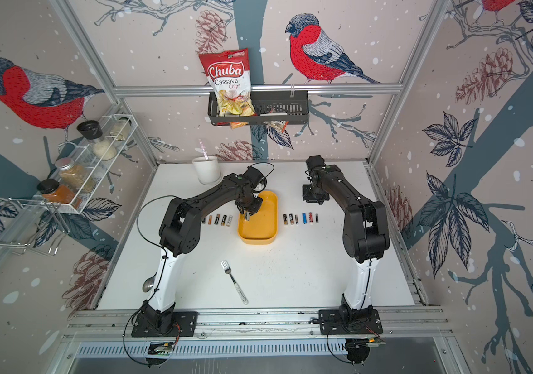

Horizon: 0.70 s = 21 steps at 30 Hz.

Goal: Take the batteries out of the storage box
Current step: Pick up the battery from the storage box.

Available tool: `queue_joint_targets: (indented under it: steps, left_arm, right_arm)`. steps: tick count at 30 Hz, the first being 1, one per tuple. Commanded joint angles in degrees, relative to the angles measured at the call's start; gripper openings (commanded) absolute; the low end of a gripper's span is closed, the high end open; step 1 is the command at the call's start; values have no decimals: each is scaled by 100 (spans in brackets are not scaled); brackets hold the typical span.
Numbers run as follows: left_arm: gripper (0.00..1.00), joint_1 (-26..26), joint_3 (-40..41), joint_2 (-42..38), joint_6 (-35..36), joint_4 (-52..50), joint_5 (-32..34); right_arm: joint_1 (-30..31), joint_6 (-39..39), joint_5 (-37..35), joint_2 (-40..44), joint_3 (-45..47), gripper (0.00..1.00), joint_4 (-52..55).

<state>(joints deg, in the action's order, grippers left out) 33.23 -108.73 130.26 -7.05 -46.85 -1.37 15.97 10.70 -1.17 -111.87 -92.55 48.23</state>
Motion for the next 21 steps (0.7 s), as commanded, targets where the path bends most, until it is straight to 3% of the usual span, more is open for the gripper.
queue_joint_targets:
  steps: [1, 21]
  left_arm:
    - [29, 25, 14, 54, 6, 41, 0]
    - [16, 38, -55, 281, -190, 34, -242]
  right_arm:
    - [12, 38, 21, 27, 4, 26, 65]
    - [-10, 20, 104, 164, 119, 26, -90]
